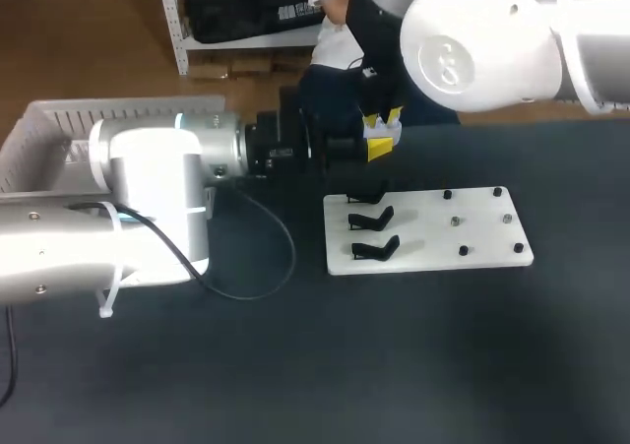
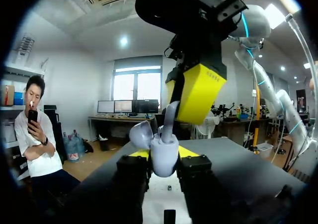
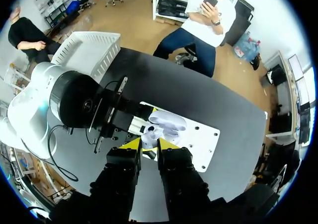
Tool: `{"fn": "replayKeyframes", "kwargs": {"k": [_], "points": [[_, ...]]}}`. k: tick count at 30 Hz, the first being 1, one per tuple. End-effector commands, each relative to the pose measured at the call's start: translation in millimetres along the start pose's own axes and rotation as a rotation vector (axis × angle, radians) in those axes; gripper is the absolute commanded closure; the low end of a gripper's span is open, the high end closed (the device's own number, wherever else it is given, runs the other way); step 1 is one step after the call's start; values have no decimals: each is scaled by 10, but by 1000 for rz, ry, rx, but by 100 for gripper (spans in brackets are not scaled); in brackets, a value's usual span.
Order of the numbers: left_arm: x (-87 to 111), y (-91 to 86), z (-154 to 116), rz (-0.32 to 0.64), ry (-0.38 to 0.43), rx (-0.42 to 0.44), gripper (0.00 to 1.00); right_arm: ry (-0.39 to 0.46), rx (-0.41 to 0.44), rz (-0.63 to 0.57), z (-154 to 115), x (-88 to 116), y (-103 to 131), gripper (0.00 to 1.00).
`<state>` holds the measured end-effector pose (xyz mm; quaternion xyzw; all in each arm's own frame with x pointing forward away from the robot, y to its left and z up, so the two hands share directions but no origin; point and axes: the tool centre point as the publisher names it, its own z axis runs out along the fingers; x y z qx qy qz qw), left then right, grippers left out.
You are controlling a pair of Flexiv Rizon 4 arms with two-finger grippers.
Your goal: Pick up each earbud case from the left stands, insert the matching earbuds, close the lid, and place the case in the box.
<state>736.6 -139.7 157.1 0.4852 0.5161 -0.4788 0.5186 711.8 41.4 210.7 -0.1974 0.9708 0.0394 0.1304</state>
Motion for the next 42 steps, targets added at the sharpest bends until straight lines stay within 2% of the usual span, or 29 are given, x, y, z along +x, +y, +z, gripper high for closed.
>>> {"fn": "replayKeyframes", "kwargs": {"k": [1, 23, 42], "points": [[13, -22, -1, 5, -6, -8, 100, 2, 3, 0, 19, -25, 7, 100], [13, -22, -1, 5, -6, -8, 100, 28, 13, -12, 89, -33, -2, 100], [13, -22, -1, 5, -6, -8, 100, 53, 59, -47, 176, 20, -50, 100]]}}
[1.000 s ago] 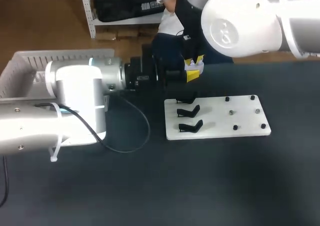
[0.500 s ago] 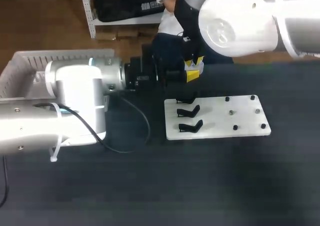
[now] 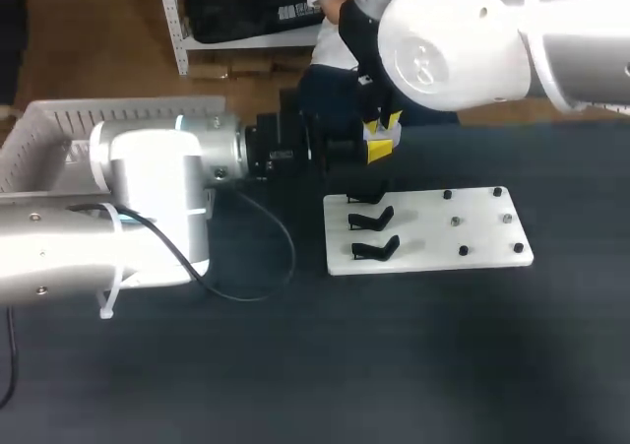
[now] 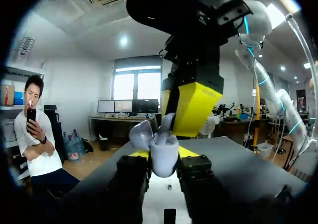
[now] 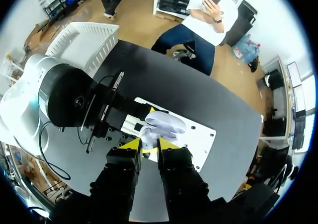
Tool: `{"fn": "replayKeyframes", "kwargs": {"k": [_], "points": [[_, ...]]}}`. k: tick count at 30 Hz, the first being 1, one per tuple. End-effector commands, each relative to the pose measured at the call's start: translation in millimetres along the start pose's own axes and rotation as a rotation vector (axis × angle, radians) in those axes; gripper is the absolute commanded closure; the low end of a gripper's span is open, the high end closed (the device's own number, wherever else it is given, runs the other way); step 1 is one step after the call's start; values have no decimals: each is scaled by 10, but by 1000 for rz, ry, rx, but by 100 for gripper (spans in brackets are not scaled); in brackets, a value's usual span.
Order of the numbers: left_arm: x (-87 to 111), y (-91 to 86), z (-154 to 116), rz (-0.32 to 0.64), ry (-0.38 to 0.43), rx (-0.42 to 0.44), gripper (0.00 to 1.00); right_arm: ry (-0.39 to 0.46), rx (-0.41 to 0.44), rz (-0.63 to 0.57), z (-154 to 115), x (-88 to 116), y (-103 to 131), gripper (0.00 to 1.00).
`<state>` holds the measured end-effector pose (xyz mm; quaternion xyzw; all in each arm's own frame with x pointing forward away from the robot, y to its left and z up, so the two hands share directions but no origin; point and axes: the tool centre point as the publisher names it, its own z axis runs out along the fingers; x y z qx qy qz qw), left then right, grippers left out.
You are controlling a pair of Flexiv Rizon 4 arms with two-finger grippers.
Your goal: Pick up each earbud case from the left stands, insert the matching earbuds, close the lid, and place the case in the box.
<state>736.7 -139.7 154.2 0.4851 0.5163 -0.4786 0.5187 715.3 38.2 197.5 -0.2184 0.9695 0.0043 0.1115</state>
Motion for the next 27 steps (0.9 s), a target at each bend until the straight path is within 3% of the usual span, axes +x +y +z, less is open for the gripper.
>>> {"fn": "replayKeyframes", "kwargs": {"k": [1, 12, 13, 14, 18, 21, 27], "points": [[-16, -23, -1, 6, -6, -8, 100, 1, 4, 3, 48, 5, -4, 100], [-16, -23, -1, 6, -6, -8, 100, 1, 10, 4, 61, 13, -1, 100], [-16, -23, -1, 6, -6, -8, 100, 0, 11, 4, 63, 14, -1, 85], [-16, -23, -1, 6, -6, -8, 100, 0, 12, 4, 63, 14, -1, 82], [-16, -23, -1, 6, -6, -8, 100, 2, 16, 2, 65, 24, 0, 81], [-16, -23, -1, 6, -6, -8, 100, -6, 13, 6, 40, 26, 3, 71], [-16, -23, -1, 6, -6, -8, 100, -17, 11, 10, 2, 29, 5, 65]]}}
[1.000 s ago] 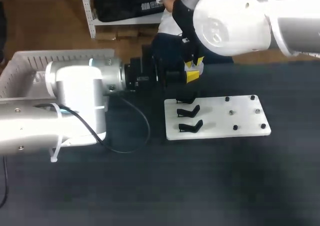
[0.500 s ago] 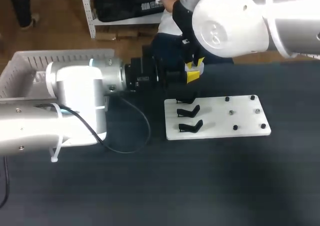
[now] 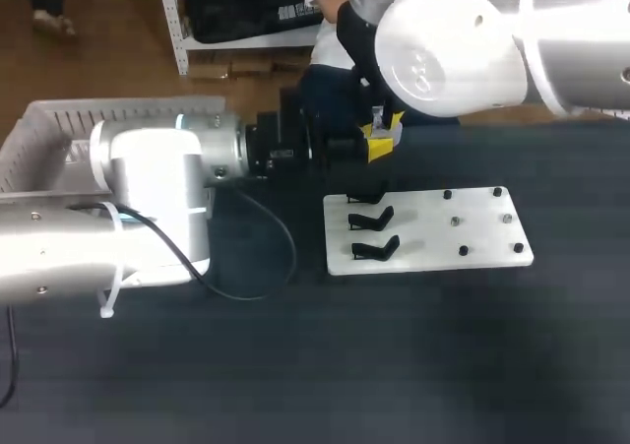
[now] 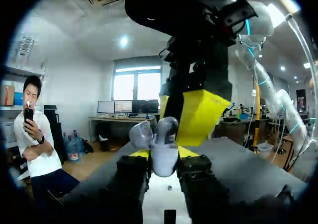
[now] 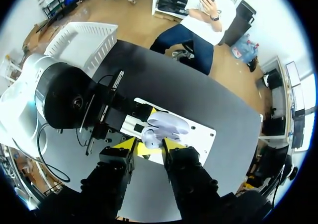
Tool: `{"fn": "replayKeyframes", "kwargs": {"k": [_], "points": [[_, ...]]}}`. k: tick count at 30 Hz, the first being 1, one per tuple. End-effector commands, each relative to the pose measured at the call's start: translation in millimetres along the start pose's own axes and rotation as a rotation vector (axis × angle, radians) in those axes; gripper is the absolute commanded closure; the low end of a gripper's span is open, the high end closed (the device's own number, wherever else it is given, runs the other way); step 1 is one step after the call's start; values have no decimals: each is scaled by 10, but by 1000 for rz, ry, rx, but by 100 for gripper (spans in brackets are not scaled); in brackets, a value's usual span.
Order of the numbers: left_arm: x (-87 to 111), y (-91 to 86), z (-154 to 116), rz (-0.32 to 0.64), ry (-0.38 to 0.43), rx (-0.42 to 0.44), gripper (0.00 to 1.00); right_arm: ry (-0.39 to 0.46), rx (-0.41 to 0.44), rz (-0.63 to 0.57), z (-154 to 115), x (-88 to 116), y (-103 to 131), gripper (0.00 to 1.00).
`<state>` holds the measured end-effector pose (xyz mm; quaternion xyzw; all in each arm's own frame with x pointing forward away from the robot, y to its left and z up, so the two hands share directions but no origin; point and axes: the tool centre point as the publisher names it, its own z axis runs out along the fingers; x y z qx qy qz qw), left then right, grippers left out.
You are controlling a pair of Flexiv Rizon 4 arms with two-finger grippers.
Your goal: Pick up each earbud case from the left stands, insert the matching earbuds, close the lid, and place the case in the box.
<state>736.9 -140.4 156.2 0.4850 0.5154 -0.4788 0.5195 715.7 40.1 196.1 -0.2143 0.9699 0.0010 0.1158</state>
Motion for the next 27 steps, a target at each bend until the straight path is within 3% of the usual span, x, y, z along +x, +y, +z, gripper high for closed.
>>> {"fn": "replayKeyframes", "kwargs": {"k": [1, 9, 16, 21, 27], "points": [[4, -25, -9, 4, -4, -8, 100, -10, -1, 3, -24, 40, -7, 65], [4, -25, -9, 4, -4, -8, 100, -58, -21, 16, -166, 2, 13, 64], [4, -25, -9, 4, -4, -8, 100, -151, -73, 110, -235, -373, -88, 59], [4, -25, -9, 4, -4, -8, 100, -176, -46, 204, -32, -663, -321, 61], [4, -25, -9, 4, -4, -8, 100, -133, -33, 277, 254, -759, -503, 60]]}}
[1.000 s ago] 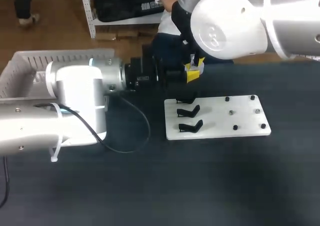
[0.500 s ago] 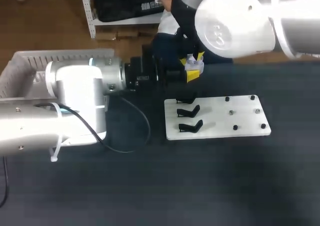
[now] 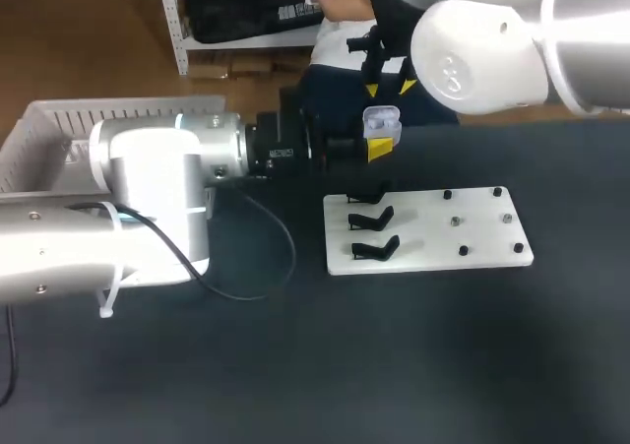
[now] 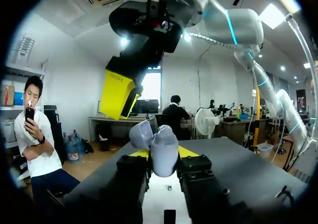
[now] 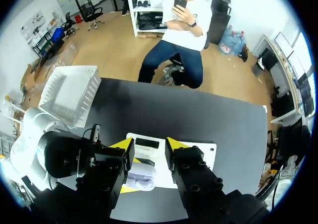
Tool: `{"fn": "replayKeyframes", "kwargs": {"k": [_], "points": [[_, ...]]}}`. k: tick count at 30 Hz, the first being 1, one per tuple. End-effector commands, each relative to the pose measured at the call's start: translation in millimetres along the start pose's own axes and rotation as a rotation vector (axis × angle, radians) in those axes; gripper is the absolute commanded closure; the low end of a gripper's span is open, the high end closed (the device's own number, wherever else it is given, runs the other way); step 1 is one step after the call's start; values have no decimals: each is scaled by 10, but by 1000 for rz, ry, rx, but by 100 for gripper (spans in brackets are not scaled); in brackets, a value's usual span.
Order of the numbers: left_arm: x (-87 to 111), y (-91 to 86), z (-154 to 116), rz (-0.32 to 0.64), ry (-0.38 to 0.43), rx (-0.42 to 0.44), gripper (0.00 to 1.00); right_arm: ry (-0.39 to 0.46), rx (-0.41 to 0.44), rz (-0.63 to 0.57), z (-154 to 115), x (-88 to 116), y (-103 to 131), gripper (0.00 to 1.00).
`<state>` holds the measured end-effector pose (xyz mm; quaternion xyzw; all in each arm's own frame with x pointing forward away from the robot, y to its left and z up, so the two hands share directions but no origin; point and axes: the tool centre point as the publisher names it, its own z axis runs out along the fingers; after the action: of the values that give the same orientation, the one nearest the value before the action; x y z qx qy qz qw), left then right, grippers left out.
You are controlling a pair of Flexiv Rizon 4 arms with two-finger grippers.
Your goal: Pick up each earbud case from the left stands, insert the matching earbuds, close the lid, and place the case in the box.
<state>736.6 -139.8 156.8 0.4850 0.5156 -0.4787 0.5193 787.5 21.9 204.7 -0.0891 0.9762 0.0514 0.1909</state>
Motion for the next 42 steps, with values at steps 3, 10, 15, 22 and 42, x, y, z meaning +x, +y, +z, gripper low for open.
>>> {"fn": "replayKeyframes", "kwargs": {"k": [3, 10, 15, 22, 42], "points": [[9, -22, -3, 4, -5, -8, 100, 44, 15, 39, 271, -113, -46, 61], [9, -22, -3, 4, -5, -8, 100, 45, 33, 37, 203, 120, -69, 61], [9, -22, -3, 4, -5, -8, 100, 41, 28, 36, 125, 244, -45, 61], [9, -22, -3, 4, -5, -8, 100, 33, 27, 27, 87, 325, 9, 60], [-163, 1, -354, 56, 23, -61, 100, -205, -67, 196, -432, 368, -413, 43]]}}
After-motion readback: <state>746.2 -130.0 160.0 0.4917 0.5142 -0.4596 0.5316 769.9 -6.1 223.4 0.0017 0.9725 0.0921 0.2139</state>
